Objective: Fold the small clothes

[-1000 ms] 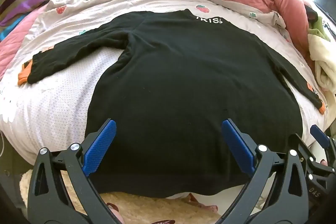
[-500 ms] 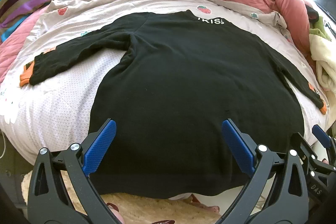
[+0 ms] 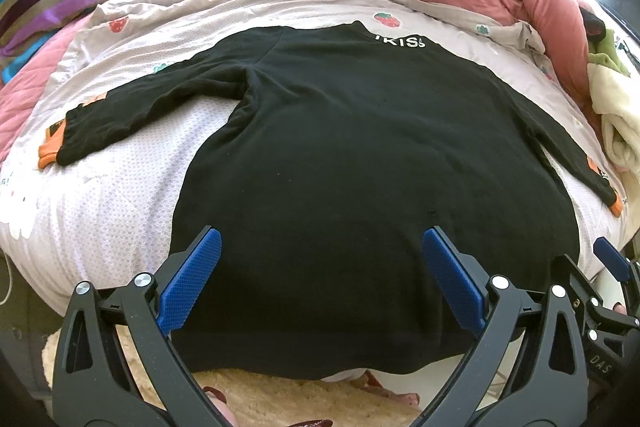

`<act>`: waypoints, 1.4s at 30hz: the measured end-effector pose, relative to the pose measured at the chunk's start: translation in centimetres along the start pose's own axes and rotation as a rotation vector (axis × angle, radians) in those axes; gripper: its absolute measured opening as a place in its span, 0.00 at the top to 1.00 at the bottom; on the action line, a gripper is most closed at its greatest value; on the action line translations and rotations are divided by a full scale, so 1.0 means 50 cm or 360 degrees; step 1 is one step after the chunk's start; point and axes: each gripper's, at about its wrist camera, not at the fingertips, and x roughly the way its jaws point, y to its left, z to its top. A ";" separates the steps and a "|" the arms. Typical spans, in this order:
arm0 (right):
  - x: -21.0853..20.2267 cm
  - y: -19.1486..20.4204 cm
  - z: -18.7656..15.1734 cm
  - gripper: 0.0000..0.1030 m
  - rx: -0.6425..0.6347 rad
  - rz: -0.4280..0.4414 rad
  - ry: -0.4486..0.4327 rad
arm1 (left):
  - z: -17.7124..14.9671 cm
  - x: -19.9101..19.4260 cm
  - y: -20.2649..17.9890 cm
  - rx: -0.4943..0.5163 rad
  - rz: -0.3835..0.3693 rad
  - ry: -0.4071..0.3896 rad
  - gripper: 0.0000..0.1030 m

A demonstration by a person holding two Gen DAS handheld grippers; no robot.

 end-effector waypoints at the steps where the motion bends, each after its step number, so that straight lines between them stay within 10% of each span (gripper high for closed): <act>1: 0.000 0.001 0.001 0.04 -0.0001 0.0000 0.0002 | -0.001 0.000 -0.001 0.0001 0.0001 0.0000 0.08; 42: 0.009 -0.010 0.019 0.04 0.0032 0.0014 -0.0010 | 0.018 0.008 -0.014 -0.0014 0.0013 -0.0013 0.08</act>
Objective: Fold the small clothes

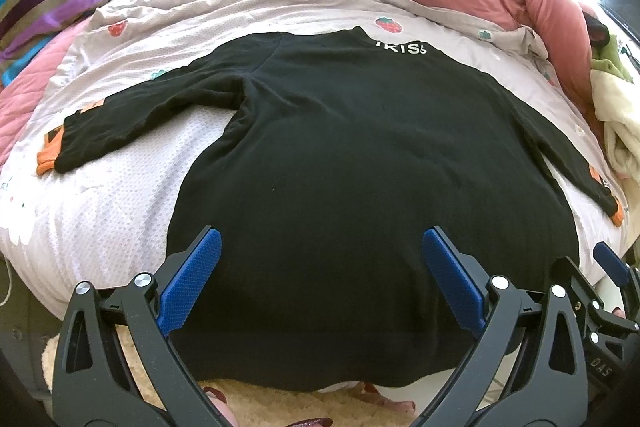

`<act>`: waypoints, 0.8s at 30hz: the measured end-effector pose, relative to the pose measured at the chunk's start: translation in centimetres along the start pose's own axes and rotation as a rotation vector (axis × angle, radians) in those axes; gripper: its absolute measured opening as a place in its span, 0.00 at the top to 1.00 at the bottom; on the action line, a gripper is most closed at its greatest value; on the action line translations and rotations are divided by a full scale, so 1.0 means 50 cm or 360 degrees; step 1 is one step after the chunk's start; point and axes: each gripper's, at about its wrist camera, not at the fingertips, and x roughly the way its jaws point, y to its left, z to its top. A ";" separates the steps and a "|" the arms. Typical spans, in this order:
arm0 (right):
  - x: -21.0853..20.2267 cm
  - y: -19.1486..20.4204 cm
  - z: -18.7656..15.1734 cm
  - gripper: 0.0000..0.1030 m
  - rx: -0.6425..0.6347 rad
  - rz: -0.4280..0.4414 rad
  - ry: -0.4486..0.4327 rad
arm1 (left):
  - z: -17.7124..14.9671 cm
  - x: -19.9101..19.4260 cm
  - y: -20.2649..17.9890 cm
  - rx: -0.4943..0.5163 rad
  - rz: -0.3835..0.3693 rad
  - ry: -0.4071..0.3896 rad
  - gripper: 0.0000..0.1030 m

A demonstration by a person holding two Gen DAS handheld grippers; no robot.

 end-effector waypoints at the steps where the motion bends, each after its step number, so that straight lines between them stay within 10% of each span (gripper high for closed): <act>1: 0.003 -0.002 0.003 0.04 0.0002 -0.0003 0.0000 | 0.003 0.003 -0.001 -0.0001 -0.0001 0.0004 0.08; 24: 0.090 -0.143 0.075 0.04 0.0244 -0.0146 0.0052 | 0.124 0.097 -0.056 0.0055 -0.0045 0.0037 0.08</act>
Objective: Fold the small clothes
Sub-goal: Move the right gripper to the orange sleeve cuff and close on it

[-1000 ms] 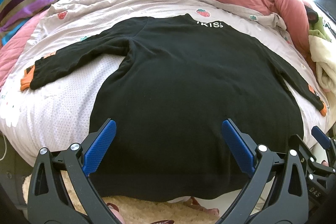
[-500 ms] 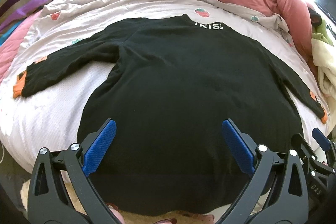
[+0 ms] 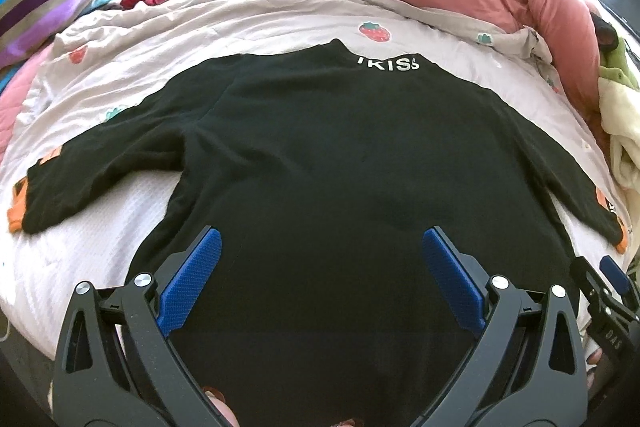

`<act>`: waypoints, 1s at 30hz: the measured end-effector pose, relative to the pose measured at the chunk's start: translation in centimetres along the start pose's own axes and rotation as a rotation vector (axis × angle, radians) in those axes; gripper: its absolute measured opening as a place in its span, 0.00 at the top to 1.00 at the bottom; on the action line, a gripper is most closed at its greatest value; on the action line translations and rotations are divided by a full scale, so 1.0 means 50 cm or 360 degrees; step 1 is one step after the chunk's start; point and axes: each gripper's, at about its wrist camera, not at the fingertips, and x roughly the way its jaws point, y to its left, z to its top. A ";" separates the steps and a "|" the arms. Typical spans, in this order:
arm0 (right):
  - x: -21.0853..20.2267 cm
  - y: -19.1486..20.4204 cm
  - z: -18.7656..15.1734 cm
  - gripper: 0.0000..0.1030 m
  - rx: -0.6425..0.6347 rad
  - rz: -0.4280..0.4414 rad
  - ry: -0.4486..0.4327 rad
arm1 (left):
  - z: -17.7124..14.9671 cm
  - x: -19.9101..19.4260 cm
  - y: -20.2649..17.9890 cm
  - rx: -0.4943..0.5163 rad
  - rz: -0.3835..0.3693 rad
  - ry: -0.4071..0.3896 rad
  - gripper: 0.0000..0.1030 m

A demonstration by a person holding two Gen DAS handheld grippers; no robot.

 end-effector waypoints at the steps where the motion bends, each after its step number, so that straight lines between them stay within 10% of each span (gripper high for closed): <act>1: 0.009 -0.016 0.006 0.04 0.0038 -0.0005 0.0010 | 0.005 0.005 -0.001 -0.0003 -0.0004 0.0004 0.08; 30: 0.111 -0.411 0.049 0.04 0.0937 -0.0377 -0.0006 | 0.102 0.128 -0.052 0.0071 -0.0003 0.0089 0.08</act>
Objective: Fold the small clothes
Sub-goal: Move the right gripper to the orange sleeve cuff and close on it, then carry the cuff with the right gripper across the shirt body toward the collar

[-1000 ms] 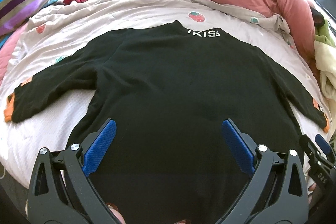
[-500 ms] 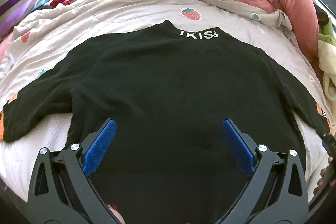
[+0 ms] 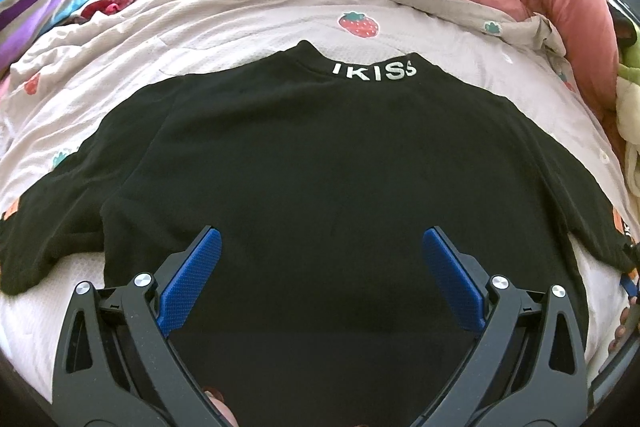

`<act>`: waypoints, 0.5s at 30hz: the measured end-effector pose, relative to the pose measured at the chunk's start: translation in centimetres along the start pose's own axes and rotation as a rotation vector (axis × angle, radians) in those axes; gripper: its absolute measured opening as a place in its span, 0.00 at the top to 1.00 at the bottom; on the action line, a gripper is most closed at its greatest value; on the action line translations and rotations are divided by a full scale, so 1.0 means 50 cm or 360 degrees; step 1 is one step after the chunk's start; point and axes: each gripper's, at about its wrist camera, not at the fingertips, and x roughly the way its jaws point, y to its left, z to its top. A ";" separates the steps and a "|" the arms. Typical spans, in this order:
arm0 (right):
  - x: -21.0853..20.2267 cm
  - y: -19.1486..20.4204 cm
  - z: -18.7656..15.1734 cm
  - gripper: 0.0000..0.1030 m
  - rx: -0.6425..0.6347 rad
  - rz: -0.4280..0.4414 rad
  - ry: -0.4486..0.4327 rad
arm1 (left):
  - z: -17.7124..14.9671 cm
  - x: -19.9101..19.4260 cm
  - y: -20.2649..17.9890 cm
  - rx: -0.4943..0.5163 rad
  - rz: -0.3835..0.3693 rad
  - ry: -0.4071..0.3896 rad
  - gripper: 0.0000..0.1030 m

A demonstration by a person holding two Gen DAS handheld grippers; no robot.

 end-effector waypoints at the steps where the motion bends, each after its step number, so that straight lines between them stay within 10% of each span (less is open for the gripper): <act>1: 0.004 -0.002 0.006 0.04 0.0027 0.0006 -0.0014 | 0.003 0.003 0.001 -0.0003 0.0003 0.0000 0.08; 6: 0.016 -0.031 0.037 0.07 0.0194 0.0085 -0.0103 | 0.015 0.008 0.016 -0.0028 0.0022 0.0004 0.08; 12: 0.010 -0.053 0.052 0.72 0.0316 0.0134 -0.0179 | 0.027 0.001 0.038 -0.0044 0.0025 -0.0004 0.08; 15: -0.008 -0.042 0.050 0.82 0.0270 0.0198 -0.0228 | 0.035 -0.002 0.049 -0.0049 0.0024 -0.0008 0.08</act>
